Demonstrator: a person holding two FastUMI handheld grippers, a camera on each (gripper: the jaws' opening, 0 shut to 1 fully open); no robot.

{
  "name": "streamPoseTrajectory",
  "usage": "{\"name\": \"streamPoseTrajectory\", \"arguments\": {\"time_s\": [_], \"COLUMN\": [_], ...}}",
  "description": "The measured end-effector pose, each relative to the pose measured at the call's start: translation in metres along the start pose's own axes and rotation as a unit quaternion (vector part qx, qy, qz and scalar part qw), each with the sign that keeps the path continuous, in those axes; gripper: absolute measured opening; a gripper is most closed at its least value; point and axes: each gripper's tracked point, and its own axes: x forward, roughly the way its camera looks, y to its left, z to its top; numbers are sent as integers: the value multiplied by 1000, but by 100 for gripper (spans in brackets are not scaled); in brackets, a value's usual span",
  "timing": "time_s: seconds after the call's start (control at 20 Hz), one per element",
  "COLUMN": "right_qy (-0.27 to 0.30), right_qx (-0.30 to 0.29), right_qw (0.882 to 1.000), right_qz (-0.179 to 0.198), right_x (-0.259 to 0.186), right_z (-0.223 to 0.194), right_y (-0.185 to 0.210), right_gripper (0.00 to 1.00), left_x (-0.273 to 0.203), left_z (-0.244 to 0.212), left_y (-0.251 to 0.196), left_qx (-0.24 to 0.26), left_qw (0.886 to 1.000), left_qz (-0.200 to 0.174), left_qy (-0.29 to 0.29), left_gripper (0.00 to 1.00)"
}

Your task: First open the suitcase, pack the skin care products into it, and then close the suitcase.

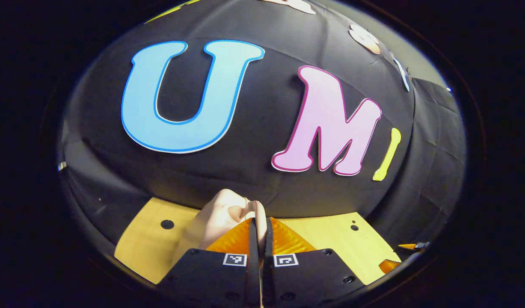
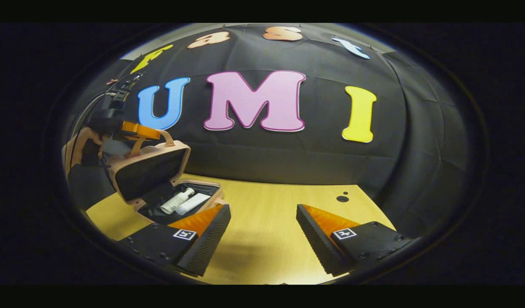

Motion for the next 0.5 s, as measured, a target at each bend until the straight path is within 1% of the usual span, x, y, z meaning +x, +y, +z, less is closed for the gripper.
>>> {"name": "streamPoseTrajectory", "arguments": {"time_s": [0.15, 0.35, 0.4, 0.45, 0.5], "right_qy": [4, 12, 12, 10, 7], "right_qx": [-3, -9, -12, -15, -20], "right_qw": [1000, 1000, 1000, 1000, 1000], "right_qz": [-1, 7, 10, 12, 12], "right_x": [0, 6, 8, 10, 9], "right_z": [-5, -14, -16, -17, -18], "right_y": [-28, -50, -54, -58, -63], "right_gripper": [99, 99, 99, 99, 99], "left_x": [24, 60, 70, 77, 85], "left_z": [-40, -108, -127, -148, -163], "left_y": [-34, -68, -74, -78, -83], "left_qx": [-20, -39, -33, -9, 26], "left_qw": [1000, 999, 999, 999, 998], "left_qz": [-19, -26, -20, -11, -2], "left_qy": [3, 25, 36, 45, 49], "left_gripper": [8, 9, 8, 8, 8]}}
